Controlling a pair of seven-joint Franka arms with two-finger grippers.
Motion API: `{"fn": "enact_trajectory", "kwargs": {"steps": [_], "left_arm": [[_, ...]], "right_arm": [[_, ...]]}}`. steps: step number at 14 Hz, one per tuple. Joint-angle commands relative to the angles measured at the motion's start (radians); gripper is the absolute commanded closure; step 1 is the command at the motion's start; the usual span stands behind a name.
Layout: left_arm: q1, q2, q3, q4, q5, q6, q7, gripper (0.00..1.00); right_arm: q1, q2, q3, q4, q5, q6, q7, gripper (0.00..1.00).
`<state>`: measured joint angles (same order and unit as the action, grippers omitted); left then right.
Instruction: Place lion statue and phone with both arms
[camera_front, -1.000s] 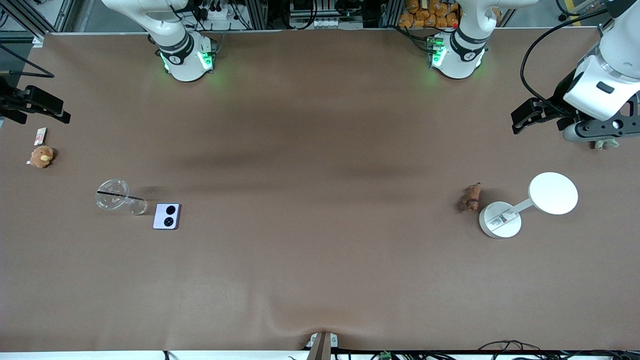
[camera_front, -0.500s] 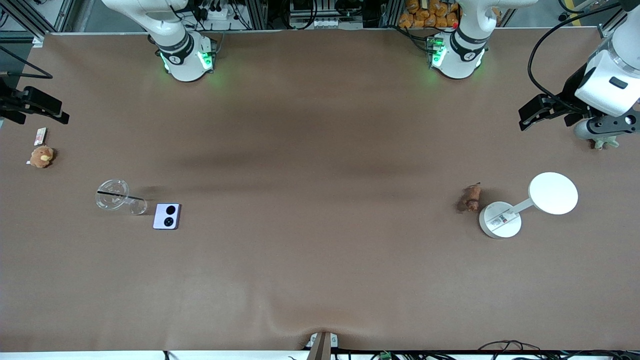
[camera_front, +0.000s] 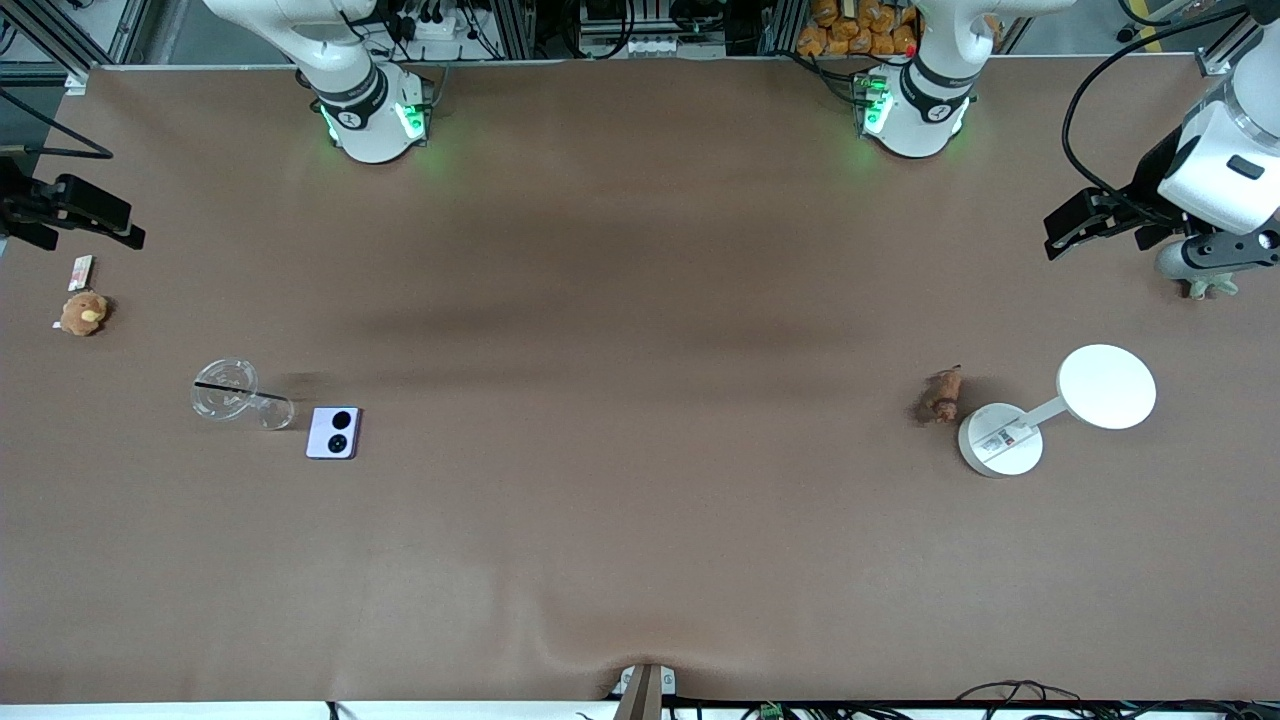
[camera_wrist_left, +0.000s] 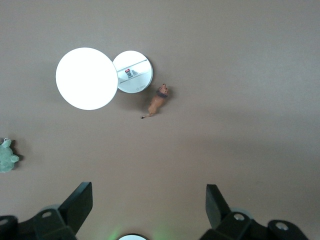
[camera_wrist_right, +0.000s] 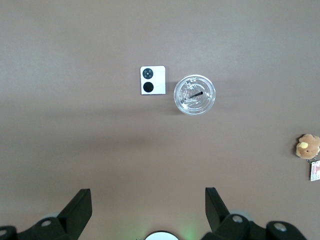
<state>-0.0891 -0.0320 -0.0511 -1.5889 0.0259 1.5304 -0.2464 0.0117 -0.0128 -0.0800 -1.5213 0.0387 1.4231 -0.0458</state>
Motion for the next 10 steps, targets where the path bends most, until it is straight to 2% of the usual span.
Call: {"fn": "enact_trajectory", "kwargs": {"steps": [1, 10], "left_arm": [[0.019, -0.011, -0.007, 0.015, 0.020, -0.023, 0.015, 0.00], [0.019, -0.014, -0.012, 0.015, 0.019, -0.055, 0.016, 0.00]], "right_arm": [[-0.009, 0.014, 0.008, 0.027, 0.000, -0.012, -0.003, 0.00], [-0.010, 0.014, 0.008, 0.027, 0.000, -0.012, -0.003, 0.00]]}}
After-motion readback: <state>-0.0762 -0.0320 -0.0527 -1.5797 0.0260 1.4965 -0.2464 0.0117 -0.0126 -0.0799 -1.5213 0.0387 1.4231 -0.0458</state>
